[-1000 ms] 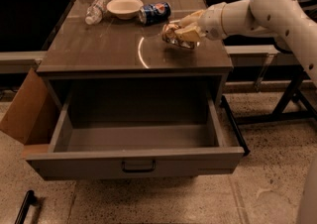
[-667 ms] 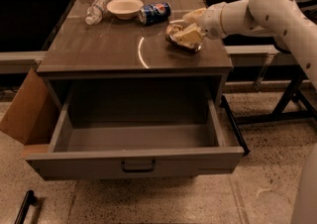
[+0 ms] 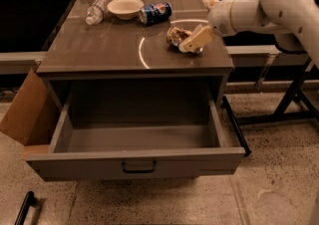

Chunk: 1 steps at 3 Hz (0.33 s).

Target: Pick orange can from top drawer and place on counter

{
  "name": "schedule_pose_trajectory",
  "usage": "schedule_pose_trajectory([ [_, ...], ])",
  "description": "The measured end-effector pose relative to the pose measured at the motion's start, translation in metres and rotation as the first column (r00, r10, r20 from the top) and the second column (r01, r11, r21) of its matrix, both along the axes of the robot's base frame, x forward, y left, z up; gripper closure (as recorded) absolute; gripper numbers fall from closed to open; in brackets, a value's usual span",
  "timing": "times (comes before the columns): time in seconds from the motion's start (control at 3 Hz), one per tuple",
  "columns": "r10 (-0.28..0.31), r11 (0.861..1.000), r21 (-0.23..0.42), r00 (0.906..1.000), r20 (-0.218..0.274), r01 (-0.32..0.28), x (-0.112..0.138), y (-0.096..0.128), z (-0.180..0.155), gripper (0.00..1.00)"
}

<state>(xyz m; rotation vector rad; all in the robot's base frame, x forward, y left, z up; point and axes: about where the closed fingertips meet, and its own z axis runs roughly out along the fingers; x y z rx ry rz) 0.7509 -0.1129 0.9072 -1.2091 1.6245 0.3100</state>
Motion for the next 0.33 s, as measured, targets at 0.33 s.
schedule_pose_trajectory([
  [0.33, -0.014, 0.999, -0.029, 0.9999, 0.0, 0.014, -0.0289, -0.0204, 0.0202, 0.0],
])
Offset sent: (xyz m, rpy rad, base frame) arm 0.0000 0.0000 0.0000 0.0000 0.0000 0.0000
